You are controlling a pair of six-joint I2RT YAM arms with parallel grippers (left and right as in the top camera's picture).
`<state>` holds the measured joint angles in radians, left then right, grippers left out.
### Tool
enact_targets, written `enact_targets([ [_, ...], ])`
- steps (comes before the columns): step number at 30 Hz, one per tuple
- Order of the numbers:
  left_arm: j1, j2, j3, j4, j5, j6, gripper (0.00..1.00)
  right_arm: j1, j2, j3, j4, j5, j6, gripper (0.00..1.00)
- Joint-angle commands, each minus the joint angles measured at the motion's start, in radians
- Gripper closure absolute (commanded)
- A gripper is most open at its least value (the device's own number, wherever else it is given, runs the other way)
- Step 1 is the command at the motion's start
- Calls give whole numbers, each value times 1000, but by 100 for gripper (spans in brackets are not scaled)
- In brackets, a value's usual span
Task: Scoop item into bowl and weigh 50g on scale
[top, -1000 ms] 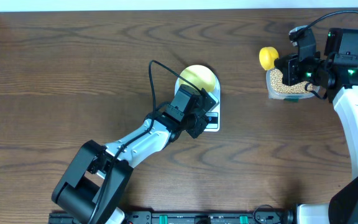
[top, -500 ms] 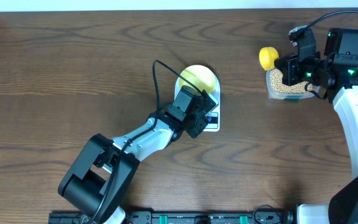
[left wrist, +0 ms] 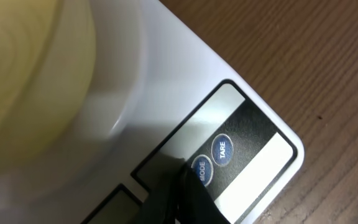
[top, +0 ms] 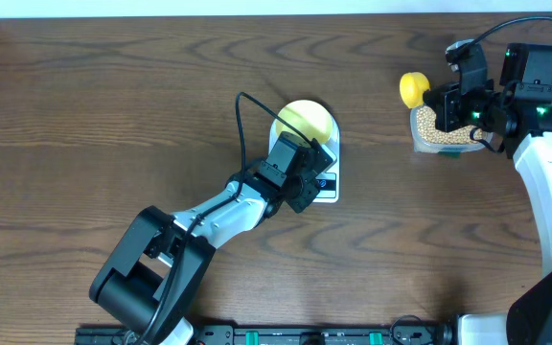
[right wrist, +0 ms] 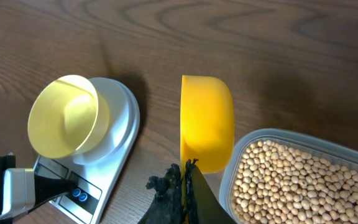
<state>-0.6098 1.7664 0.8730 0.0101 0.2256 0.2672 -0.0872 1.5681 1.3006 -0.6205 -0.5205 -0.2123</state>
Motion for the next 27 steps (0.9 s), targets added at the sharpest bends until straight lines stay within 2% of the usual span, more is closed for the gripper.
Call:
enact_targets([
  [1, 3, 26, 1, -20, -29, 13, 92, 4, -18, 20, 0, -10, -13, 99],
  [27, 3, 91, 1, -24, -36, 13, 92, 4, -18, 20, 0, -9, -13, 99],
])
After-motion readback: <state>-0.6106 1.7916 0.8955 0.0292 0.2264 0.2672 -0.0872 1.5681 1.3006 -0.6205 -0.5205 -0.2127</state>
